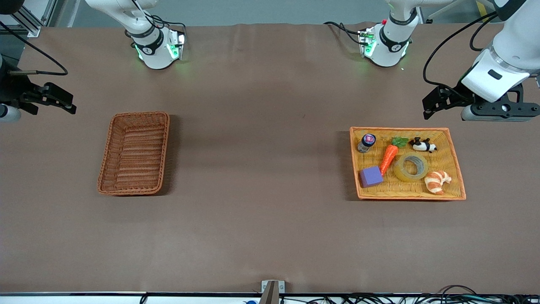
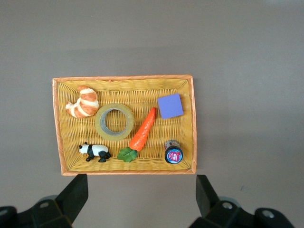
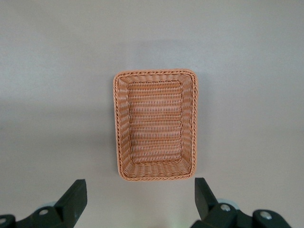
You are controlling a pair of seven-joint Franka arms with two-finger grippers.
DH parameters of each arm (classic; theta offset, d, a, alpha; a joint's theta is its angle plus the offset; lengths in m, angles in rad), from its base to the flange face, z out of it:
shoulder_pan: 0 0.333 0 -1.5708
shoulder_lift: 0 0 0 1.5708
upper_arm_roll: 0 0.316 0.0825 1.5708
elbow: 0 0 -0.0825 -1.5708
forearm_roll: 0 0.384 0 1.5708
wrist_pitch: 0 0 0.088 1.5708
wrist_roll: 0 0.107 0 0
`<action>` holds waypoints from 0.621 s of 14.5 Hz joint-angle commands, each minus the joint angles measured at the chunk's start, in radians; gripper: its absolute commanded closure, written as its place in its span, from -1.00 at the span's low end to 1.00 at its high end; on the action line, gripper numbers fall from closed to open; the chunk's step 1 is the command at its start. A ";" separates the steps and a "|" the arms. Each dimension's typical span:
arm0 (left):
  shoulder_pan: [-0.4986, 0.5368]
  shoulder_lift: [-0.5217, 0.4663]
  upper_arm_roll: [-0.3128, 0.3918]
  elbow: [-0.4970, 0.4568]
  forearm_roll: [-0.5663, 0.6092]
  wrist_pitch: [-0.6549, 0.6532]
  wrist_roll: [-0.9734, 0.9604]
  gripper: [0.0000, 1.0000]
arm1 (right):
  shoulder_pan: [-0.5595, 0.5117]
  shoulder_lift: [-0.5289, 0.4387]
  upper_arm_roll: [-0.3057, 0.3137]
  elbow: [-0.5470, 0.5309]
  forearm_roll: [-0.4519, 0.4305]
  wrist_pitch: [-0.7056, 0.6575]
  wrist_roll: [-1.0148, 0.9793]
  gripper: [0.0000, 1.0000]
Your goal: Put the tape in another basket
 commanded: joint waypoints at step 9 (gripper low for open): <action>0.008 0.045 0.067 -0.017 -0.026 0.028 0.046 -0.98 | -0.010 -0.010 0.000 -0.016 0.020 0.001 -0.005 -1.00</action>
